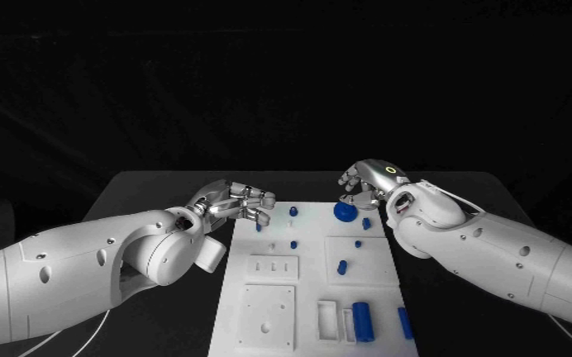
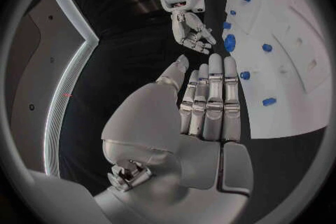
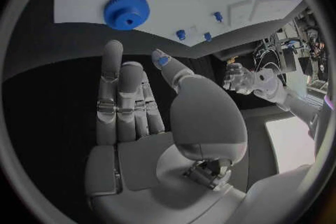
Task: Assemble the parts on the task board
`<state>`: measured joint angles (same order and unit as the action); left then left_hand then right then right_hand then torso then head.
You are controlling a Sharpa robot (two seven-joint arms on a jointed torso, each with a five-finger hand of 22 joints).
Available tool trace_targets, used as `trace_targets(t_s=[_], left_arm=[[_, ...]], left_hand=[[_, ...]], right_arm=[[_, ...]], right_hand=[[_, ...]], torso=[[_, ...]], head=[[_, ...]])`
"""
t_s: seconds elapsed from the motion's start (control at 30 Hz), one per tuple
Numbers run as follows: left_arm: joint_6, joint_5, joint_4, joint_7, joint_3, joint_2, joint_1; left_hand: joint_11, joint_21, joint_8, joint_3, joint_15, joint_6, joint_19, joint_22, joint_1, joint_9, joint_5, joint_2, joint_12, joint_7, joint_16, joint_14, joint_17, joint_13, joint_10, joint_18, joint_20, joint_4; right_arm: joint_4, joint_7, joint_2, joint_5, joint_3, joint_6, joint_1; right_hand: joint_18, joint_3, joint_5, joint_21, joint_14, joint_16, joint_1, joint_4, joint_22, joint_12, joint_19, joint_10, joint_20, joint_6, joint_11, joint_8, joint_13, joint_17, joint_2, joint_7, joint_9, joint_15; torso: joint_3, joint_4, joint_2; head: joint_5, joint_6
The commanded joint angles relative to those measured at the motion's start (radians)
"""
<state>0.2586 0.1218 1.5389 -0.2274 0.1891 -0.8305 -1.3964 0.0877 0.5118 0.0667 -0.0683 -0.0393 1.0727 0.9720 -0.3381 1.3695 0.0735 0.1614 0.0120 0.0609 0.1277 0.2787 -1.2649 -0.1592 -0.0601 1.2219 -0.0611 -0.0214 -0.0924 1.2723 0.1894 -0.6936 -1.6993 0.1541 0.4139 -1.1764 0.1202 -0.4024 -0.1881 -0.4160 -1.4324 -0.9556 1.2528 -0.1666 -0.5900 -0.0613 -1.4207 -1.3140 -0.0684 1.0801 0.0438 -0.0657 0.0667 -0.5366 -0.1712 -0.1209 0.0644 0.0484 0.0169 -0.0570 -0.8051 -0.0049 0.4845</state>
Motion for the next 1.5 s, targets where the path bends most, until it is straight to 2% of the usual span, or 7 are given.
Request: trace_targets(t_s=[0.03,0.13,0.17,0.23,0.3,0.5,1.5], left_arm=[[-0.01,0.003,0.0,-0.01,-0.001,0.0,-0.002],[-0.013,0.003,0.0,-0.011,-0.001,0.0,-0.002],[-0.013,0.003,0.0,-0.011,-0.001,0.0,-0.002],[-0.014,0.003,-0.001,-0.011,-0.001,0.0,-0.002],[-0.015,0.003,-0.002,-0.011,-0.001,0.0,-0.002],[-0.017,0.003,-0.004,-0.011,-0.001,0.001,-0.002],[-0.026,0.003,-0.006,-0.007,-0.001,0.003,-0.001]], left_hand=[[0.0,-0.006,0.001,0.005,-0.002,-0.006,0.007,0.002,0.004,-0.001,-0.006,-0.004,-0.002,-0.001,-0.006,-0.007,-0.001,0.0,-0.004,0.004,-0.001,-0.002],[0.0,-0.006,0.001,0.005,-0.002,-0.006,0.007,0.002,0.004,-0.001,-0.006,-0.004,-0.002,-0.001,-0.006,-0.007,-0.001,0.0,-0.004,0.004,-0.001,-0.002],[0.0,-0.006,0.001,0.005,-0.002,-0.006,0.007,0.002,0.004,-0.001,-0.006,-0.004,-0.002,-0.001,-0.006,-0.007,-0.001,0.0,-0.004,0.004,-0.001,-0.002],[0.0,-0.006,0.001,0.005,-0.002,-0.006,0.007,0.002,0.004,-0.001,-0.006,-0.004,-0.002,-0.001,-0.006,-0.007,-0.001,0.0,-0.004,0.004,-0.001,-0.002],[0.0,-0.006,0.001,0.005,-0.002,-0.006,0.007,0.002,0.004,-0.001,-0.006,-0.004,-0.002,-0.001,-0.006,-0.007,-0.001,0.0,-0.004,0.004,-0.001,-0.002],[0.0,-0.006,0.001,0.005,-0.002,-0.006,0.007,0.002,0.004,-0.001,-0.006,-0.004,-0.002,-0.001,-0.006,-0.007,-0.001,0.0,-0.004,0.004,-0.001,-0.002],[0.0,-0.005,0.001,0.005,-0.002,-0.006,0.007,0.002,0.002,-0.001,-0.006,-0.002,-0.002,-0.001,-0.006,-0.007,-0.001,0.0,-0.003,0.004,-0.001,-0.003]], right_arm=[[0.006,-0.04,-0.022,0.102,0.008,-0.094,0.001],[-0.006,-0.051,-0.038,0.141,0.017,-0.139,0.001],[-0.01,-0.053,-0.04,0.149,0.019,-0.155,0.001],[-0.019,-0.055,-0.043,0.159,0.022,-0.183,0.001],[-0.027,-0.055,-0.042,0.161,0.023,-0.204,0.001],[-0.068,-0.054,-0.019,0.146,0.025,-0.249,0.001],[-0.151,-0.039,0.055,0.085,0.018,-0.23,0.008]], right_hand=[[-0.015,0.028,-0.006,0.009,0.002,-0.002,0.005,0.006,0.007,-0.002,-0.006,-0.057,-0.011,-0.006,-0.019,0.003,0.01,-0.005,0.007,0.008,0.0,0.015],[-0.039,0.141,-0.048,0.026,0.003,-0.008,0.022,0.013,0.023,-0.065,-0.027,-0.153,-0.039,-0.016,-0.054,0.001,0.146,-0.024,0.006,0.019,0.001,0.042],[-0.054,0.236,-0.062,0.047,0.0,-0.007,0.051,0.032,0.042,-0.234,-0.044,-0.057,-0.047,-0.031,-0.067,-0.002,0.339,-0.038,0.061,0.005,0.003,0.038],[-0.047,0.27,-0.066,0.051,-0.002,-0.017,0.051,0.028,0.044,-0.463,-0.057,0.005,-0.043,-0.042,-0.056,0.003,0.568,-0.056,0.037,0.018,0.0,0.044],[-0.039,0.284,-0.074,0.043,0.007,-0.048,0.054,0.037,0.035,-0.696,-0.068,0.125,-0.036,-0.06,-0.051,-0.003,0.802,-0.101,0.053,0.012,0.001,0.035],[-0.02,0.301,-0.072,0.025,0.01,-0.099,0.056,0.041,-0.007,-0.925,-0.072,0.084,-0.025,-0.078,-0.043,0.003,0.989,-0.224,0.052,0.008,0.001,0.026],[-0.013,0.265,-0.075,0.016,-0.004,-0.153,0.043,0.045,-0.098,-1.079,-0.071,0.026,-0.021,-0.064,-0.039,0.003,1.121,-0.377,0.058,0.008,0.0,0.021]], torso=[[0.0049,0.0091,0.002],[0.0084,0.0106,0.001],[0.0092,0.0107,0.001],[0.0081,0.0093,0.001],[0.0073,0.0084,0.001],[0.0049,0.0066,0.0],[0.004,0.0083,0.001]], head=[[-0.004,0.001],[-0.007,0.001],[-0.007,0.002],[-0.011,0.003],[-0.014,0.003],[-0.023,0.005],[-0.022,0.019]])
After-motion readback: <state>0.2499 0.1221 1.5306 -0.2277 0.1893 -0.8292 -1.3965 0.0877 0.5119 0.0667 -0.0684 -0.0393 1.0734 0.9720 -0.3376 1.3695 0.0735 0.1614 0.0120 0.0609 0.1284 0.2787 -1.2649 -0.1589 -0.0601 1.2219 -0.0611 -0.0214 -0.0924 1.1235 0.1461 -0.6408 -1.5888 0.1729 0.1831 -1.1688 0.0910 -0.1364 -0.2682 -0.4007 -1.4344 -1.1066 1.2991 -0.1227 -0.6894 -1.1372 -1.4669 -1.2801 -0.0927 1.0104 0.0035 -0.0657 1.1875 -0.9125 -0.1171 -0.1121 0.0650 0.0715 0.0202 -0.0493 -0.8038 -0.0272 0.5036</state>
